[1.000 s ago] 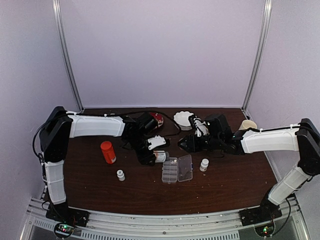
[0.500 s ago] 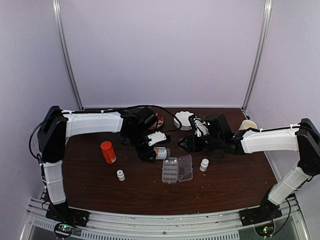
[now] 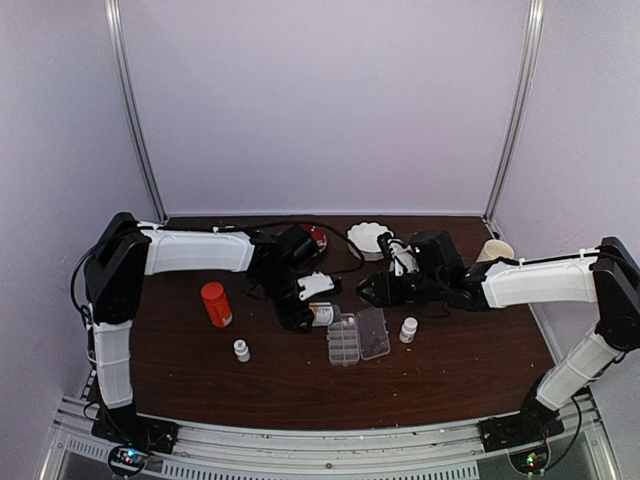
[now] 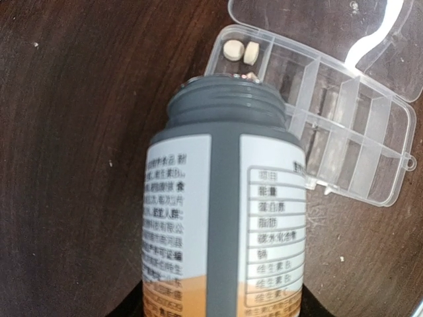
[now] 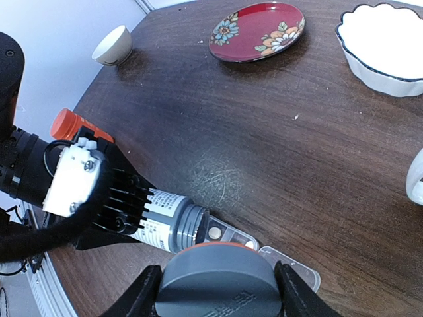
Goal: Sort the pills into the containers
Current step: Pour the pill into the compartment of the pill container.
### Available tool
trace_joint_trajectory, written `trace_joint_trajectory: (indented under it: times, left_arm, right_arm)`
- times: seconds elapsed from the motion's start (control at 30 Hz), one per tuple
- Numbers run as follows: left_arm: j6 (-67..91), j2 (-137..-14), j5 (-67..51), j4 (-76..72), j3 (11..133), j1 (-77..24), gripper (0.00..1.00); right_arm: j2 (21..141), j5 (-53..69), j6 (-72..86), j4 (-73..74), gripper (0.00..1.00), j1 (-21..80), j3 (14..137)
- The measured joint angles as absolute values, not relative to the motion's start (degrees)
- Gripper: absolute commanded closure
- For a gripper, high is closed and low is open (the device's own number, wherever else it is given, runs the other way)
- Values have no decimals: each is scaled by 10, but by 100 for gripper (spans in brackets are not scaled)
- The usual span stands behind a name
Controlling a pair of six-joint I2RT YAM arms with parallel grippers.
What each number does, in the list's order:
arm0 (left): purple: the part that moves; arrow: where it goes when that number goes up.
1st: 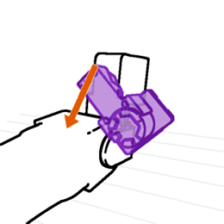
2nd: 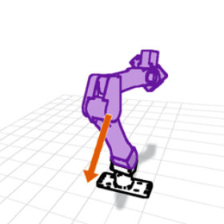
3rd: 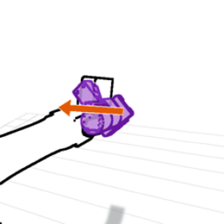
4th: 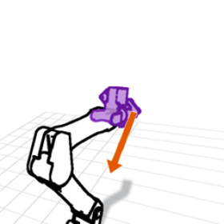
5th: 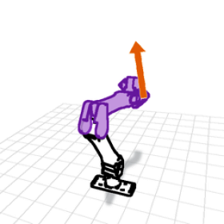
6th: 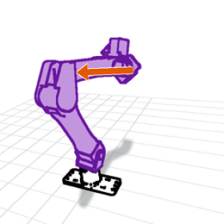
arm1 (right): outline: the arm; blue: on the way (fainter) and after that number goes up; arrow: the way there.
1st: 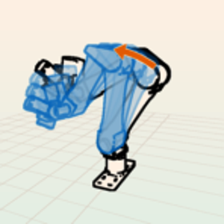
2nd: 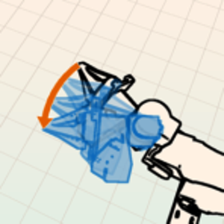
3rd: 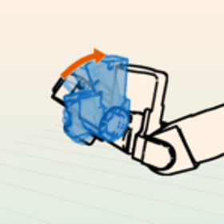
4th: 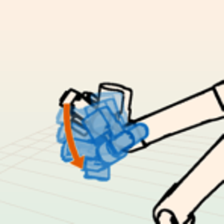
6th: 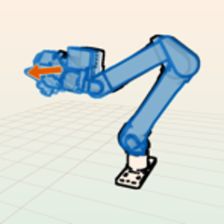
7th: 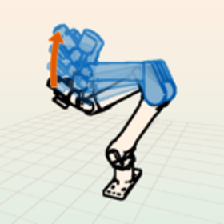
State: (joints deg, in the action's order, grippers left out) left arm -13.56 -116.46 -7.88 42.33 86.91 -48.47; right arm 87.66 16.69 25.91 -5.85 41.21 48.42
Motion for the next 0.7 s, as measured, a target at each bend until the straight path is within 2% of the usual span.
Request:
trace_joint_trajectory:
  times: [0.7]
  left_arm:
    - [-135,-1165,-73,458,913,-485,100]
  right_arm:
    - [876,166,259,-58,100,412,479]
